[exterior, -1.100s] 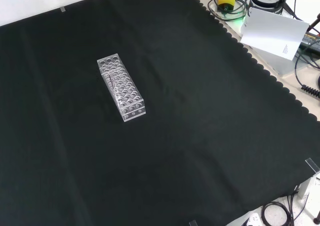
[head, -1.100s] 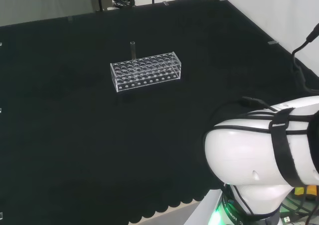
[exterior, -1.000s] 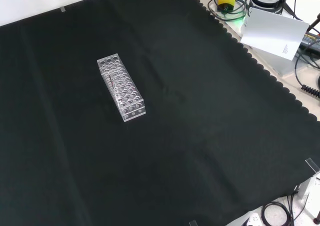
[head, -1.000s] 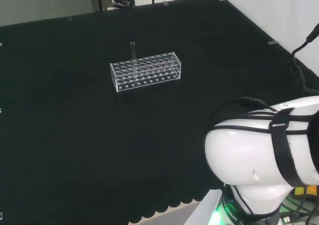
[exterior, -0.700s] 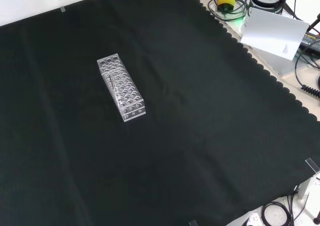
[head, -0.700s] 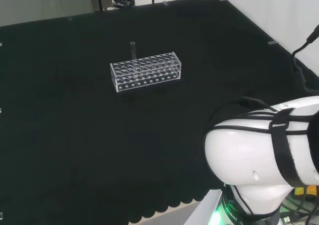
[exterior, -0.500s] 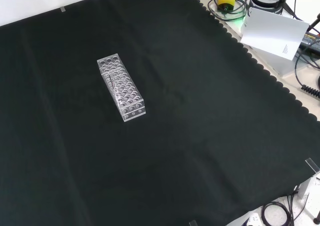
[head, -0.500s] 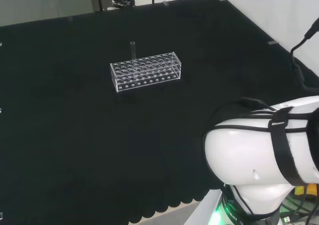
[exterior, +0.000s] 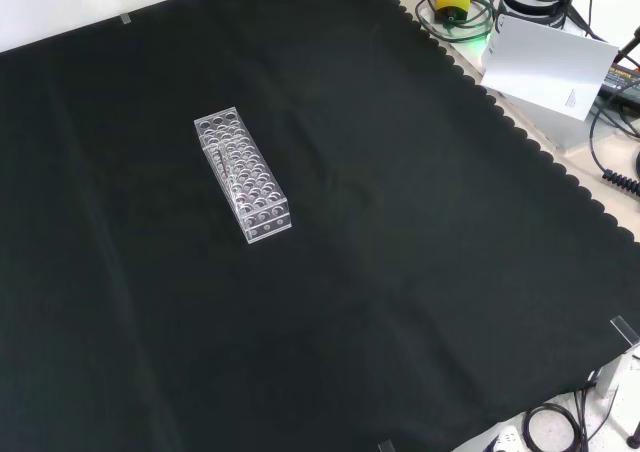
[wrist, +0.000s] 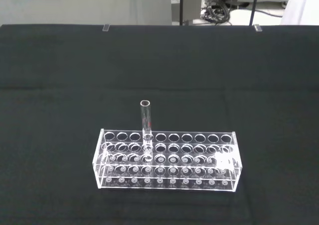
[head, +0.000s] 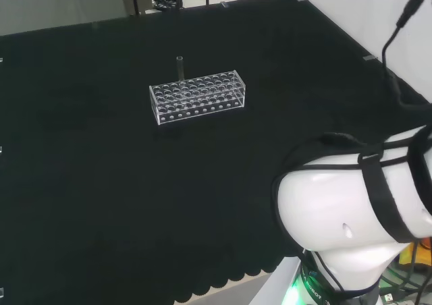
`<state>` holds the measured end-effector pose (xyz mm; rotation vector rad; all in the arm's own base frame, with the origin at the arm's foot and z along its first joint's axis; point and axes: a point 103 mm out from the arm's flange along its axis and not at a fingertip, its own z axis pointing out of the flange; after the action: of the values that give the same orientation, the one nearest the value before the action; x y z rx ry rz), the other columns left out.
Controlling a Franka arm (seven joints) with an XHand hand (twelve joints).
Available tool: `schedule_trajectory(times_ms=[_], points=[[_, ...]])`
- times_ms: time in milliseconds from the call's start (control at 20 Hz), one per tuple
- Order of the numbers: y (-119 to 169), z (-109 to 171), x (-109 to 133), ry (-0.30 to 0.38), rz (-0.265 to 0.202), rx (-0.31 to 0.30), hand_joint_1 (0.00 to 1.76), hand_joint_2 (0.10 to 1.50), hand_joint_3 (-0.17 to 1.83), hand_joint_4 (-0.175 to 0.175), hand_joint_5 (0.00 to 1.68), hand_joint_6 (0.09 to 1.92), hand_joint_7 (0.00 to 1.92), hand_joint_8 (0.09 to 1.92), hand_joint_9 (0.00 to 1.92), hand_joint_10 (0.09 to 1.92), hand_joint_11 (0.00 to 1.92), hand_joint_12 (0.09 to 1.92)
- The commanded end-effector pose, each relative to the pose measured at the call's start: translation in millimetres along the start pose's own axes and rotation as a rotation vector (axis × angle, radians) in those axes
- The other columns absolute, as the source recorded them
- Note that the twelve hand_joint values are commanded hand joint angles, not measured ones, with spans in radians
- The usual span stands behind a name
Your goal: Pick up the test tube.
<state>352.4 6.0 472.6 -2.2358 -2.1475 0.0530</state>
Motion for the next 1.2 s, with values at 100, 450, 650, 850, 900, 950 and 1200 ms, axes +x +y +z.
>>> schedule_trajectory(times_ms=[100, 450, 650, 850, 900, 950, 1200], points=[[52.7, 6.0, 2.1, -0.031, -0.016, 0.042, 0.59, 0.85, 0.43, -0.025, 0.01, 0.09, 0.00, 0.39, 0.00, 0.59, 0.00, 1.35], [98.5, 22.5, -9.1, -0.008, -0.014, 0.091, 0.59, 0.85, 0.43, -0.029, 0.02, 0.09, 0.00, 0.39, 0.00, 0.60, 0.00, 1.35], [125.8, 37.5, -15.0, -0.019, -0.017, 0.122, 0.59, 0.85, 0.42, -0.031, 0.03, 0.09, 0.00, 0.40, 0.00, 0.60, 0.00, 1.36], [154.6, 54.8, -15.0, 0.000, -0.029, 0.156, 0.60, 0.85, 0.42, -0.032, 0.04, 0.09, 0.00, 0.41, 0.00, 0.61, 0.00, 1.36], [161.2, 59.8, -14.0, 0.002, -0.035, 0.162, 0.60, 0.85, 0.42, -0.032, 0.04, 0.09, 0.00, 0.43, 0.00, 0.64, 0.00, 1.37], [166.7, 64.5, -12.9, 0.002, -0.043, 0.163, 0.61, 0.85, 0.42, -0.033, 0.05, 0.09, 0.00, 0.45, 0.00, 0.67, 0.00, 1.38], [192.1, 87.3, -7.6, -0.004, -0.066, 0.197, 0.68, 0.82, 0.44, -0.047, 0.11, 0.09, 0.00, 0.67, 0.00, 0.84, 0.00, 1.45]])
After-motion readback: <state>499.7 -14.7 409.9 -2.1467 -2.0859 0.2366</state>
